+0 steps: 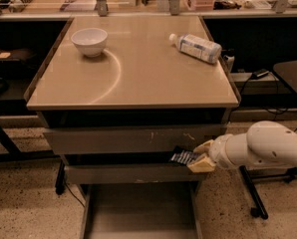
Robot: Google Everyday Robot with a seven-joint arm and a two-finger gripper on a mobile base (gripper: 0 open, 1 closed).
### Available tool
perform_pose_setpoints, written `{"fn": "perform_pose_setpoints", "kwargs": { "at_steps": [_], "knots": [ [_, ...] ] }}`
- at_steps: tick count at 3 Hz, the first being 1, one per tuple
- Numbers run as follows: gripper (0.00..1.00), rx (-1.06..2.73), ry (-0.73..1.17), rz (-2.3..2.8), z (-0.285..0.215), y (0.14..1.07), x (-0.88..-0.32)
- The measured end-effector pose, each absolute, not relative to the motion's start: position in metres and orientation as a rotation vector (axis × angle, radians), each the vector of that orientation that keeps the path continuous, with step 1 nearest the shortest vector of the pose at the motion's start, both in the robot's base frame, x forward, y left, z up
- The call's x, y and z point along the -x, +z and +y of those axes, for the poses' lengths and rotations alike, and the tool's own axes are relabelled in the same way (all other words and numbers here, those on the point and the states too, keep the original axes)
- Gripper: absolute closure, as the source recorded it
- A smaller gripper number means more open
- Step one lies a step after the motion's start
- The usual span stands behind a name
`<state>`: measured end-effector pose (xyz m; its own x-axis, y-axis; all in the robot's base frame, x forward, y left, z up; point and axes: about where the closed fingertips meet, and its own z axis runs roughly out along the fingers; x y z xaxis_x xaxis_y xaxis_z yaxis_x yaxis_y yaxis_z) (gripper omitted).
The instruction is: Place rxbar blueberry into bottom drawer
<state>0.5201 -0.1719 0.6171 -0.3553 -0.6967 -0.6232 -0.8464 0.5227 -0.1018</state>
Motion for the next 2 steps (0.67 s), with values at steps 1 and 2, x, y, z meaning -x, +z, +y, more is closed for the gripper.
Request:
{"fn": "perform_pose_setpoints", "kwargs": {
  "at_steps": [1,2],
  "knots": [
    [1.00,1.248,0.315,2.149,-0.1724,0.6171,-0.5199],
    [1.00,1.271,0.334,2.141,-0.1659,0.6121,-0.5152]
  ]
}}
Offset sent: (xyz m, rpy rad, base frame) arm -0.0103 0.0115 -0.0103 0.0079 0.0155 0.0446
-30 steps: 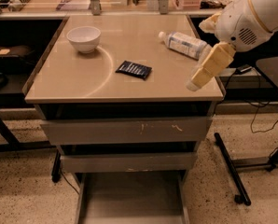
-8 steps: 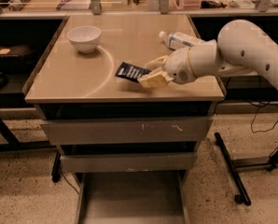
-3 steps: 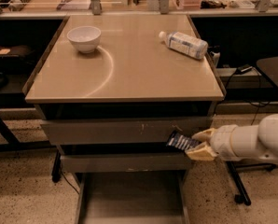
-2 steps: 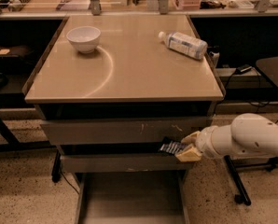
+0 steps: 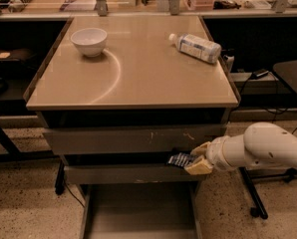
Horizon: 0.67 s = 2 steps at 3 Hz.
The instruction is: Place rxbar blueberry into bottom drawer
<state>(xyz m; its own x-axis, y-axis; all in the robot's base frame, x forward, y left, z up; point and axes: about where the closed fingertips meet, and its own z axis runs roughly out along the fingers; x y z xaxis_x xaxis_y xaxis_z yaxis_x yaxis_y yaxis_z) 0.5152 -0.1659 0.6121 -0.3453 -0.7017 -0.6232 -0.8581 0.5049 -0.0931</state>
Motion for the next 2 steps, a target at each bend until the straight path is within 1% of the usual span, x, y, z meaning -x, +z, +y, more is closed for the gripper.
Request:
{"fn": "perform_pose_setpoints", "kwargs": {
  "at_steps": [1,2],
  "knots": [
    [1.00,1.400,0.313,2.107,-0.139,0.576,-0.493],
    [1.00,1.481,0.326,2.117,-0.127,0.505,-0.460]
  ]
}}
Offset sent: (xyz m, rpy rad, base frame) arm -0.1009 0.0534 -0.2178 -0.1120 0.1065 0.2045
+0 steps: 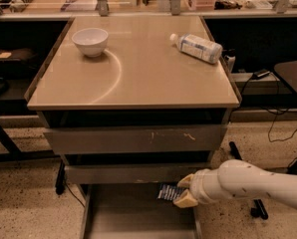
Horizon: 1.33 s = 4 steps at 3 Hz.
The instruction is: Place rxbar blueberry into bottom drawer
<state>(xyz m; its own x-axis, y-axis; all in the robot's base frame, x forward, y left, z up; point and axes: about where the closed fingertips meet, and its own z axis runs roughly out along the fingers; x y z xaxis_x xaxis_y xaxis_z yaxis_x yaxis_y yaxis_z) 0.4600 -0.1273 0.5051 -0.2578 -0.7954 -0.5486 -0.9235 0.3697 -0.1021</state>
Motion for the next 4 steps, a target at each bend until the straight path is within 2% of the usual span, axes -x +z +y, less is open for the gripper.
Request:
{"fn": "perform_pose_setpoints", "kwargs": {
  "at_steps": [2,3,4],
  "knots": [
    [1.00,1.459,0.390,2.224,-0.128,0.382,-0.457],
    [1.00,1.415,0.387,2.274,-0.138,0.351,-0.479],
    [1.00,1.415,0.387,2.274,-0.138,0.351,-0.479]
  ]
}}
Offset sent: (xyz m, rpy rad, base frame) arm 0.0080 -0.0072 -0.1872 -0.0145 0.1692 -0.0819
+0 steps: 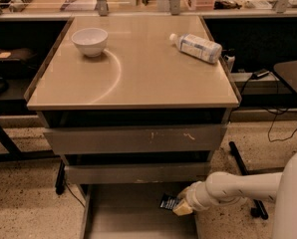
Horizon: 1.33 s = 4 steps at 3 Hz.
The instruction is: Place rxbar blueberry into bottom drawer
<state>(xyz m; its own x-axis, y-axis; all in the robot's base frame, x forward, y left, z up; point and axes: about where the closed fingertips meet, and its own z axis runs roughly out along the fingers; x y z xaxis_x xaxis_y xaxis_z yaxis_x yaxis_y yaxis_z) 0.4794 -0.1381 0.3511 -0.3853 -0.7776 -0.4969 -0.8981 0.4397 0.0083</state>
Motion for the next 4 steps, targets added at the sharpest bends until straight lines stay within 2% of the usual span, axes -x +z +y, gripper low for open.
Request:
{"fn": "perform_pose_setpoints", "kwargs": {
  "at_steps": [2,4],
  "knots": [
    [1.00,1.411,0.406,2.283,-0.130,0.298,-0.488],
    [1.00,1.470,0.463,2.258,-0.101,0.200,-0.481]
  ]
}}
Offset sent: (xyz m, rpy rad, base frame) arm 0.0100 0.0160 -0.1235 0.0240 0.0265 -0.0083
